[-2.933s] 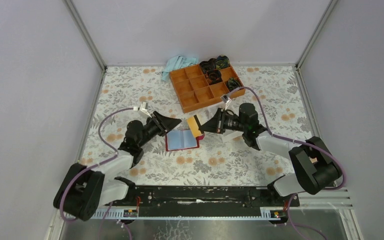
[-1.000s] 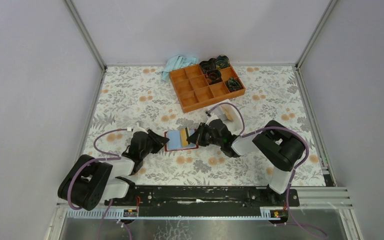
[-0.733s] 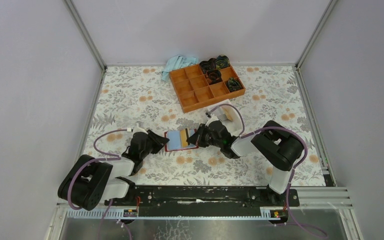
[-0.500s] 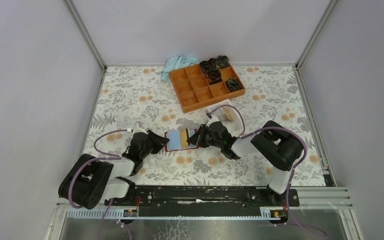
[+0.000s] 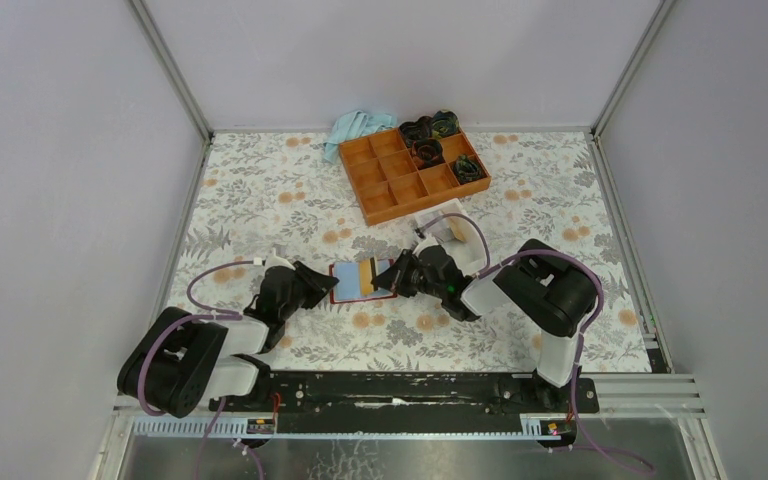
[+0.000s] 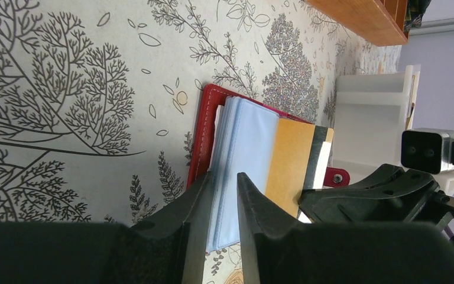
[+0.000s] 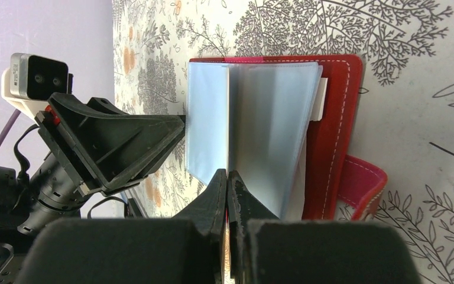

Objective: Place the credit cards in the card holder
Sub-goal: Insert the credit card into the card holder.

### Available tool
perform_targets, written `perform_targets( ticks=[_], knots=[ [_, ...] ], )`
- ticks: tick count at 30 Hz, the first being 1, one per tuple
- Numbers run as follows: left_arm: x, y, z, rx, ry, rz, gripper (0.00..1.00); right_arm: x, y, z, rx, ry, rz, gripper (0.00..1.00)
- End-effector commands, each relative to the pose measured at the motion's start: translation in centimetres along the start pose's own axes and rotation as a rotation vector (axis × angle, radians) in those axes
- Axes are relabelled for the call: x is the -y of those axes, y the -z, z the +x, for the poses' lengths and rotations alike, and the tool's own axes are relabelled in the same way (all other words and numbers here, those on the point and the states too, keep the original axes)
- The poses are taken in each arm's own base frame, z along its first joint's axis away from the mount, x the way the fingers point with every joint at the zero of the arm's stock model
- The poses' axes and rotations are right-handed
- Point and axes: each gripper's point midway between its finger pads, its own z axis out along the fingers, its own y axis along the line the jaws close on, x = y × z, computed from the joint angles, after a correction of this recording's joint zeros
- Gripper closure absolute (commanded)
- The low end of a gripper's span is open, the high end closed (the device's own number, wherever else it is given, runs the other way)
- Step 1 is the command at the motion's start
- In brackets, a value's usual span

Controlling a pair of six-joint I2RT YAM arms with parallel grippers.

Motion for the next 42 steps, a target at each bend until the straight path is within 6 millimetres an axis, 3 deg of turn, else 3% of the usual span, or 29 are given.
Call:
perform_targets(
  ticks=[1,21,42],
  knots=[
    [-0.5,0.2,0.3,-0.008,0.000,-0.004,0.71,-0.8,0.1,0.1,0.012,-0.011,-0.030,1.00],
    [-0.6,0.2,0.5,-0.016,-0.001,-0.001,0.72,0.8,-0.5,1.3,-0.015,-0.015,0.040,1.00],
    [-1.5,0.5,1.8,-0.050,-0.001,-0.008,0.76,0.6,-1.3,1.4,-0.019,-0.067,0.038,1.00]
  ],
)
